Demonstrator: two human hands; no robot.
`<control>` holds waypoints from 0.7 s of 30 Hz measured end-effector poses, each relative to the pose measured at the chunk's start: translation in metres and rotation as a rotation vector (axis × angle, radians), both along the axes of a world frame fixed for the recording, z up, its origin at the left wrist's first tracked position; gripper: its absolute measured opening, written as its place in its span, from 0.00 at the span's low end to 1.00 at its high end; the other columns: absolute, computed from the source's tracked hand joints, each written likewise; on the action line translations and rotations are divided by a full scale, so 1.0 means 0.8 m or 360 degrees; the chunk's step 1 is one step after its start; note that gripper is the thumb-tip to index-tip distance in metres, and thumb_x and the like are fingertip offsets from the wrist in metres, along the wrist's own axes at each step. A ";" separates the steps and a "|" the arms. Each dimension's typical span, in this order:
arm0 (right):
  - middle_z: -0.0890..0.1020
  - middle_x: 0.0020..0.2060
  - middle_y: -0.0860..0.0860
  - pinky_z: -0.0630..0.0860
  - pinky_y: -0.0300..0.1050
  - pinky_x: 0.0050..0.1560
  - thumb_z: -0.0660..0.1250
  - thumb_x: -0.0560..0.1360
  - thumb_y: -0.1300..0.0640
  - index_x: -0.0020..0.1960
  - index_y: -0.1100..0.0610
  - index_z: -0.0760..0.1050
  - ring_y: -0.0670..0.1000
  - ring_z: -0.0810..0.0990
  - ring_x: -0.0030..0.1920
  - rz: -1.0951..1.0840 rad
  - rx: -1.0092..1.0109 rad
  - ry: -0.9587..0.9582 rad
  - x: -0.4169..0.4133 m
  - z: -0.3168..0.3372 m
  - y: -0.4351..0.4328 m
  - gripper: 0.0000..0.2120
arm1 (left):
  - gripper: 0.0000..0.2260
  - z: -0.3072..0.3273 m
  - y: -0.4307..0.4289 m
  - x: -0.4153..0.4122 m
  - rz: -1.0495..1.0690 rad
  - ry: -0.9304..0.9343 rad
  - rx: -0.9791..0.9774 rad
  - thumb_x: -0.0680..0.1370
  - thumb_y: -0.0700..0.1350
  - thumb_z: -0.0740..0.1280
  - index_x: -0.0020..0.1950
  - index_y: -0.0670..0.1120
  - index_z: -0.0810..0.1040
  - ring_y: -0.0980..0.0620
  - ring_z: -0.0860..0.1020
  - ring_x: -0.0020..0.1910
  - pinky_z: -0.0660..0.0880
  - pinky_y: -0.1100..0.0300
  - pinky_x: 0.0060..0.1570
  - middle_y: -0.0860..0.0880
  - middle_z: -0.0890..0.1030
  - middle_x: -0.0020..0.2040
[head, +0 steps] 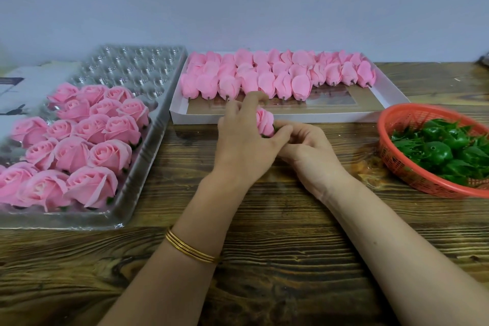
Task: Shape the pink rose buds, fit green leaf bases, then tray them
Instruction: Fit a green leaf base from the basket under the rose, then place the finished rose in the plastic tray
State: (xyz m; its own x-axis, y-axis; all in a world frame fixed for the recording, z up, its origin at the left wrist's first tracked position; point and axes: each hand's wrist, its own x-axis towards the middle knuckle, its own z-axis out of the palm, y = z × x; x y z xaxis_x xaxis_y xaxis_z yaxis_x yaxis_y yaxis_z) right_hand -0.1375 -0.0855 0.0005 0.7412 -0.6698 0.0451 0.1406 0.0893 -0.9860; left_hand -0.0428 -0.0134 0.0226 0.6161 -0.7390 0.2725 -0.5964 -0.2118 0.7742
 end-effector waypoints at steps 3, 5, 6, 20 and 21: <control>0.83 0.50 0.67 0.77 0.53 0.57 0.63 0.69 0.79 0.56 0.69 0.79 0.59 0.81 0.50 -0.0012 -0.0022 0.0027 0.000 0.002 0.001 0.18 | 0.20 0.002 0.002 0.001 -0.0014 -0.0013 0.0130 0.74 0.54 0.72 0.63 0.54 0.71 0.46 0.72 0.56 0.73 0.53 0.58 0.50 0.68 0.55; 0.82 0.50 0.68 0.78 0.52 0.56 0.63 0.70 0.79 0.57 0.69 0.78 0.59 0.81 0.50 -0.0002 -0.0022 0.0046 -0.001 0.003 0.002 0.17 | 0.16 0.006 0.005 0.001 -0.0005 -0.0075 0.0145 0.75 0.53 0.71 0.60 0.53 0.70 0.46 0.73 0.53 0.73 0.53 0.54 0.49 0.69 0.54; 0.82 0.51 0.68 0.77 0.52 0.57 0.63 0.71 0.78 0.57 0.70 0.78 0.59 0.81 0.50 0.0001 -0.0021 0.0057 -0.001 0.004 0.003 0.17 | 0.15 0.008 0.006 0.001 0.0001 -0.0116 0.0148 0.76 0.52 0.70 0.59 0.53 0.70 0.46 0.73 0.52 0.71 0.55 0.51 0.49 0.70 0.53; 0.80 0.53 0.71 0.69 0.63 0.66 0.63 0.70 0.81 0.60 0.71 0.76 0.59 0.76 0.51 -0.0030 0.0070 0.0096 0.002 0.002 0.005 0.19 | 0.06 0.022 0.008 0.006 -0.0187 -0.0317 0.0408 0.78 0.47 0.65 0.51 0.51 0.68 0.45 0.73 0.47 0.64 0.55 0.43 0.49 0.70 0.48; 0.80 0.51 0.69 0.70 0.62 0.65 0.63 0.70 0.81 0.59 0.71 0.75 0.59 0.76 0.51 -0.0036 0.0085 0.0088 0.003 0.001 0.005 0.19 | 0.06 0.022 0.008 0.006 -0.0194 -0.0318 0.0405 0.78 0.47 0.64 0.51 0.51 0.68 0.45 0.72 0.47 0.64 0.56 0.43 0.49 0.69 0.47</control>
State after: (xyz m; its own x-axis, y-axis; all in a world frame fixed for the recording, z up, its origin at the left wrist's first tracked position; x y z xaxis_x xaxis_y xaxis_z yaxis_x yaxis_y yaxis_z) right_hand -0.1355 -0.0813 0.0011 0.7264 -0.6866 -0.0320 0.0887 0.1397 -0.9862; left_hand -0.0377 -0.0070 0.0405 0.4722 -0.8637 0.1761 -0.7636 -0.3009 0.5713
